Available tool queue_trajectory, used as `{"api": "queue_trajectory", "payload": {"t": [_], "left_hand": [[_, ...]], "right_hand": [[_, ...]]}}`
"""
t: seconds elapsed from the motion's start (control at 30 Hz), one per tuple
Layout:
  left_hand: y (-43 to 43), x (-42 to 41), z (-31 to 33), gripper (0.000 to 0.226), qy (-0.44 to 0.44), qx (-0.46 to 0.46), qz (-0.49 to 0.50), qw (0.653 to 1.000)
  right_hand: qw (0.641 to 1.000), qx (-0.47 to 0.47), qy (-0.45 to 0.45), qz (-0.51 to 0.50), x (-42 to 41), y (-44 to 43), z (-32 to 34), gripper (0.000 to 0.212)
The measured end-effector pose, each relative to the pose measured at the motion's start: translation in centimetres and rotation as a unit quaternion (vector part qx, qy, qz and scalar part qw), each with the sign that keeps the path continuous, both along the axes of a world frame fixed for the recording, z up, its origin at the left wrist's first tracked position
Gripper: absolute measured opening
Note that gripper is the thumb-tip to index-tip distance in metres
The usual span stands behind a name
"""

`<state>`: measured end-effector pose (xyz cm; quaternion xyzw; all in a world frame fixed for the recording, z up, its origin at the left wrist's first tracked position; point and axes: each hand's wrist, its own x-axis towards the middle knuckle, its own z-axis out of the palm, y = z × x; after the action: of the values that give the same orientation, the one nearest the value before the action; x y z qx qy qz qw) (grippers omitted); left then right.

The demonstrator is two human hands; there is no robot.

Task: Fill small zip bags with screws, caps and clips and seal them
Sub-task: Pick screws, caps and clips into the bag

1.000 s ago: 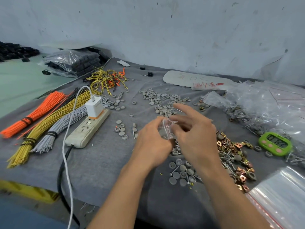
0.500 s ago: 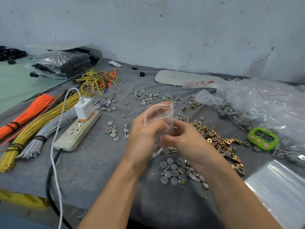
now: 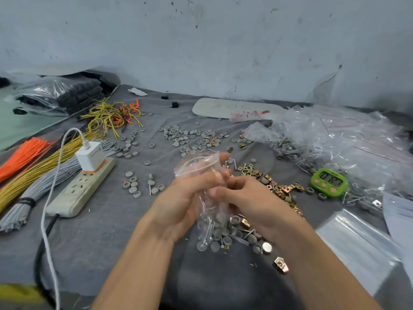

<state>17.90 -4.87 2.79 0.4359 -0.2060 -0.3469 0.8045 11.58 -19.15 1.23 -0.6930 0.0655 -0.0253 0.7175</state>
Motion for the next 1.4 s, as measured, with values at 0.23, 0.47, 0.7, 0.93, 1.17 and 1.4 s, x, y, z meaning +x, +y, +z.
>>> {"api": "queue_trajectory", "payload": {"t": [0.23, 0.47, 0.7, 0.93, 1.17, 1.4], "left_hand": [[0.3, 0.5, 1.2, 0.041, -0.270, 0.084, 0.406, 0.869], [-3.4, 0.8, -2.6, 0.053, -0.469, 0.442, 0.305, 0.701], [-5.2, 0.9, -3.7, 0.067, -0.466, 0.482, 0.212, 0.711], [-5.1, 0.7, -3.6, 0.072, -0.440, 0.496, 0.186, 0.725], [-5.0, 0.6, -3.6, 0.072, -0.444, 0.498, 0.187, 0.721], [-5.0, 0.7, -3.8, 0.074, -0.445, 0.497, 0.189, 0.721]], "right_hand": [[0.892, -0.304, 0.027, -0.333, -1.6, -5.8, 0.1, 0.021], [0.813, -0.538, 0.174, -0.142, -2.2, -8.1, -1.3, 0.053], [0.808, -0.554, 0.157, -0.123, -2.7, -8.7, -1.5, 0.025], [0.805, -0.549, 0.181, -0.134, -3.2, -9.2, -1.3, 0.034], [0.785, -0.579, 0.182, -0.120, -3.2, -8.7, -1.4, 0.020], [0.838, -0.473, 0.107, -0.251, -3.3, -8.9, -1.9, 0.021]]}}
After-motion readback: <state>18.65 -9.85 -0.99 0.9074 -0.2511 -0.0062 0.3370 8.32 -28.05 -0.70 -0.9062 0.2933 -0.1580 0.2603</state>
